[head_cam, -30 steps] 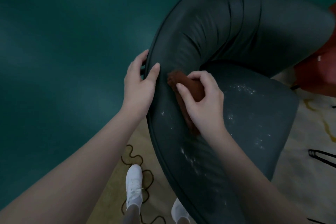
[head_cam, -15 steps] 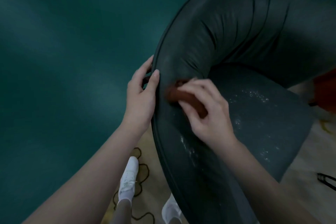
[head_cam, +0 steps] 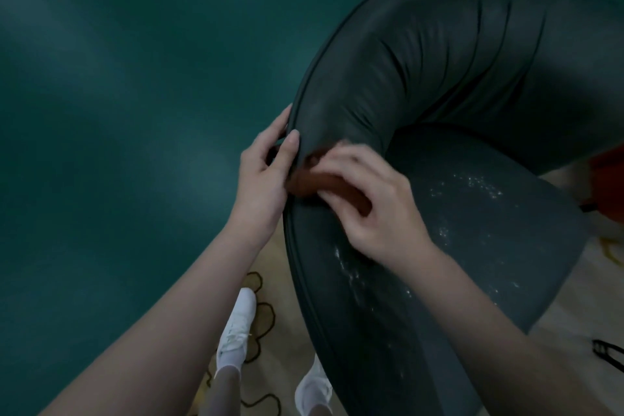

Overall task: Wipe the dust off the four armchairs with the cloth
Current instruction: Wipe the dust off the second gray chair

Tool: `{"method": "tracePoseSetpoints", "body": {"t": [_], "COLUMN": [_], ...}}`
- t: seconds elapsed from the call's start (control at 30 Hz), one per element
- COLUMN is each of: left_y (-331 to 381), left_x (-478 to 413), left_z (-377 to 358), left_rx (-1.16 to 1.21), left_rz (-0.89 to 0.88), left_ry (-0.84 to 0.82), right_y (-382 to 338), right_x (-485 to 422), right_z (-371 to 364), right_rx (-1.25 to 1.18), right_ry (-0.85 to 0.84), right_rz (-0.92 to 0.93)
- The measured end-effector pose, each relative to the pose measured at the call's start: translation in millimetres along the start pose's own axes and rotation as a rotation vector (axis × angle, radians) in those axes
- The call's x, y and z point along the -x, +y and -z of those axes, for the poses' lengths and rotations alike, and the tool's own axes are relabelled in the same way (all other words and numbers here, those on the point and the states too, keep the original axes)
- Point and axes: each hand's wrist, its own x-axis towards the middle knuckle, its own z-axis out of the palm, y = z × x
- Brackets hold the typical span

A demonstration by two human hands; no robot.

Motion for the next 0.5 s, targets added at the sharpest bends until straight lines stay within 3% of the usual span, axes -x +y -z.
{"method": "tracePoseSetpoints", "body": {"t": [0.1, 0.27, 0.5], "left_y": [-3, -5, 6], "left_x": [0, -2, -7], "left_z": [2, 3, -2], "left_rx": [-0.034, -0.068, -0.279], "left_rz": [0.005, -0.009, -0.003], "left_ry": [0.000, 0.015, 0.050], "right_y": [-1, 2, 0], "right_x": [17, -6, 48], "right_z": [11, 3, 8], "right_rx": [-0.057, -0.024, -0.114], "right_ry": [-0.041, 0.123, 0.058], "right_rz": [-0.005, -0.051, -0.076]}}
